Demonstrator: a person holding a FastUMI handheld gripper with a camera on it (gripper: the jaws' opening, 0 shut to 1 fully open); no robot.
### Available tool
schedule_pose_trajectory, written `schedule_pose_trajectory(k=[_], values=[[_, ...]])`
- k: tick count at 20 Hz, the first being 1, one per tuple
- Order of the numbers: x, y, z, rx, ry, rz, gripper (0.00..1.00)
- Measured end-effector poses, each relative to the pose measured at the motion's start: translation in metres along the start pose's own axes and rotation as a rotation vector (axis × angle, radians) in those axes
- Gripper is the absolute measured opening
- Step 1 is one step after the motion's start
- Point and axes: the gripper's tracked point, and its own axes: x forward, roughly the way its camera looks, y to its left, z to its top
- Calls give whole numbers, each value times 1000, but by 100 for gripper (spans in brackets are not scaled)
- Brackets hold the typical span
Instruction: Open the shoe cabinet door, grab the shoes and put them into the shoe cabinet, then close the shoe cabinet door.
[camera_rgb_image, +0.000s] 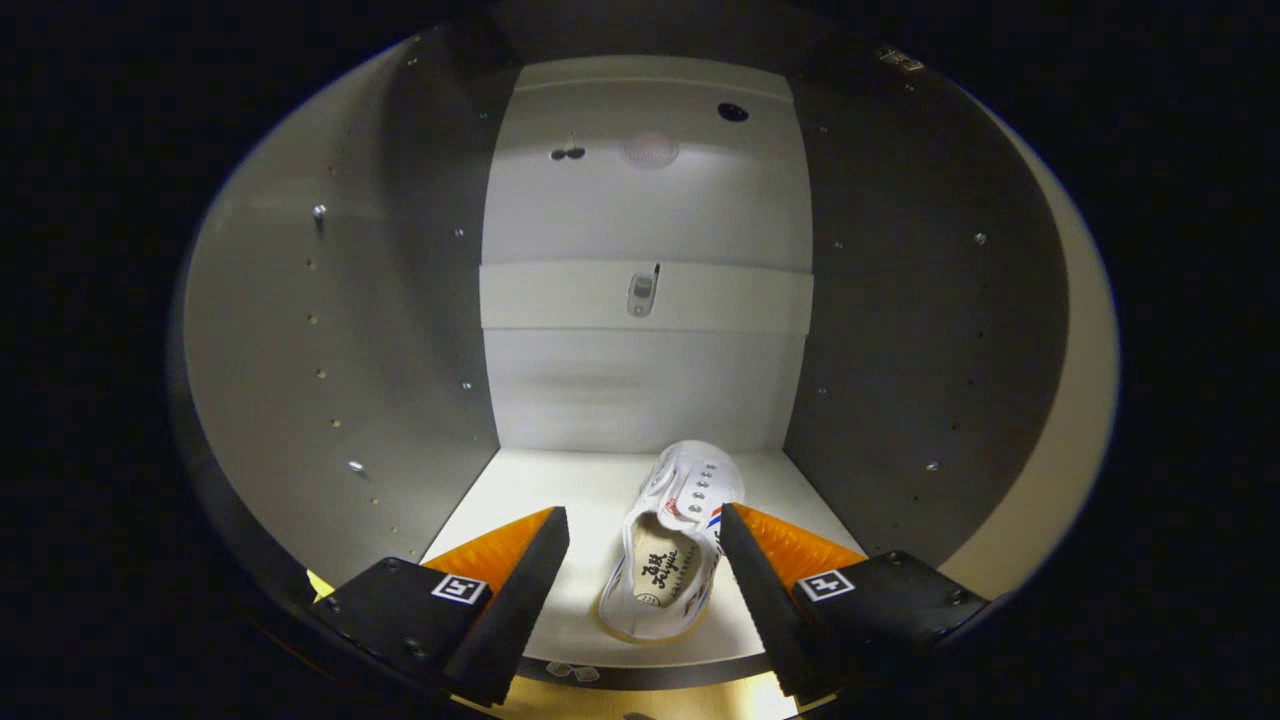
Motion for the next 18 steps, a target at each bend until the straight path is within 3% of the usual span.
schedule_pose_trajectory(k=[8,18], values=[[-154,2,41,19,-162,72,98],[-376,-11,41,37,-230,288,98]])
